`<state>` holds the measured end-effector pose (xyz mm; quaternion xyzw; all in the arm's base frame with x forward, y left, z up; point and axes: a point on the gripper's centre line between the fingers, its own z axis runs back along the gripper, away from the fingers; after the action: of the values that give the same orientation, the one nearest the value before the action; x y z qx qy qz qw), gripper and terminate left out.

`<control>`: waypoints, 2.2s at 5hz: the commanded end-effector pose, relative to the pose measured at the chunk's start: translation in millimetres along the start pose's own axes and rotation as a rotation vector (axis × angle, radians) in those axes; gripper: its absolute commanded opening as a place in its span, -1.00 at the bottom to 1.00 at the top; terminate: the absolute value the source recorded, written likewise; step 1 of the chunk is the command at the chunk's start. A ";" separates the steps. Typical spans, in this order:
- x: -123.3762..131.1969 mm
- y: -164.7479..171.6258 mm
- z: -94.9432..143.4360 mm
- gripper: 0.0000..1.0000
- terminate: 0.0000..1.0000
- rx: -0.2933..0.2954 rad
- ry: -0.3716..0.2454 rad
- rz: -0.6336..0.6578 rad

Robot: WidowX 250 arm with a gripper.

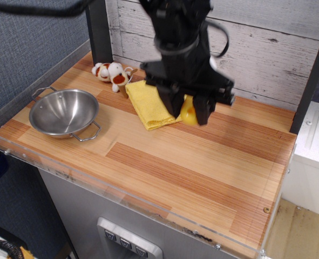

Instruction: PICK UP THE KNIFE AND PUT ANOTHER SIDE OF THE TABLE

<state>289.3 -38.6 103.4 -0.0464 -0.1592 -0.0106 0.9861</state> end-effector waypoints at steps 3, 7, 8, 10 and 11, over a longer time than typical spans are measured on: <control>21.4 -44.2 -25.7 -1.00 -1.00 -0.057 0.011 -0.152; 29.9 -45.5 -73.7 -1.00 -1.00 -0.053 0.047 -0.160; 24.9 -47.9 -82.5 -1.00 -1.00 -0.057 0.061 -0.163; 15.7 -50.3 -94.3 -1.00 -1.00 -0.065 0.101 -0.194; 10.8 -44.9 -95.7 -1.00 -1.00 -0.087 0.132 -0.180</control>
<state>329.9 -97.2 14.0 -0.0755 -0.0850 -0.1058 0.9879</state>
